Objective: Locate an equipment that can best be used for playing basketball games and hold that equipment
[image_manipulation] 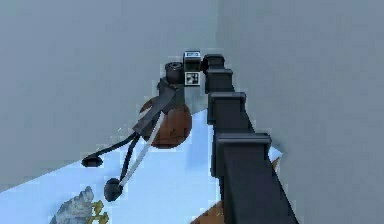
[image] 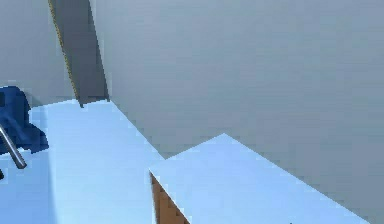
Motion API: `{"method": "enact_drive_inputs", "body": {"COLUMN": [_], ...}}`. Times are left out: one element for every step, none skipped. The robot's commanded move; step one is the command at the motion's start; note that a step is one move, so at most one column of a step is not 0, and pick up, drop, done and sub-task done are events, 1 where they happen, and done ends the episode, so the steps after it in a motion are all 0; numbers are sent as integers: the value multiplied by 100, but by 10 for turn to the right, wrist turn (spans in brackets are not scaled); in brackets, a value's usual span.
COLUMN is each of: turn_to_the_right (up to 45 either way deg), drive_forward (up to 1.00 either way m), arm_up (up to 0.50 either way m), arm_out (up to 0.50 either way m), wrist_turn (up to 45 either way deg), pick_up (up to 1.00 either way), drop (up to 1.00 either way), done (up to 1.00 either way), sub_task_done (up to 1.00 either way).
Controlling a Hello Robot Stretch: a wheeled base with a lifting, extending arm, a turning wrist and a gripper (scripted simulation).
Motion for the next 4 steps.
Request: {"method": "enact_drive_inputs", "body": {"turn_to_the_right": [0, 0, 0, 0], "drive_forward": [0, 0, 0, 0], "arm_up": [0, 0, 0, -16], "arm_out": [0, 0, 0, 0], "wrist_turn": [450, 450, 210, 0], "pick_up": [0, 0, 0, 0], "drop": [0, 0, 0, 0], "done": [0, 0, 0, 0], "sub_task_done": [0, 0, 0, 0]}}
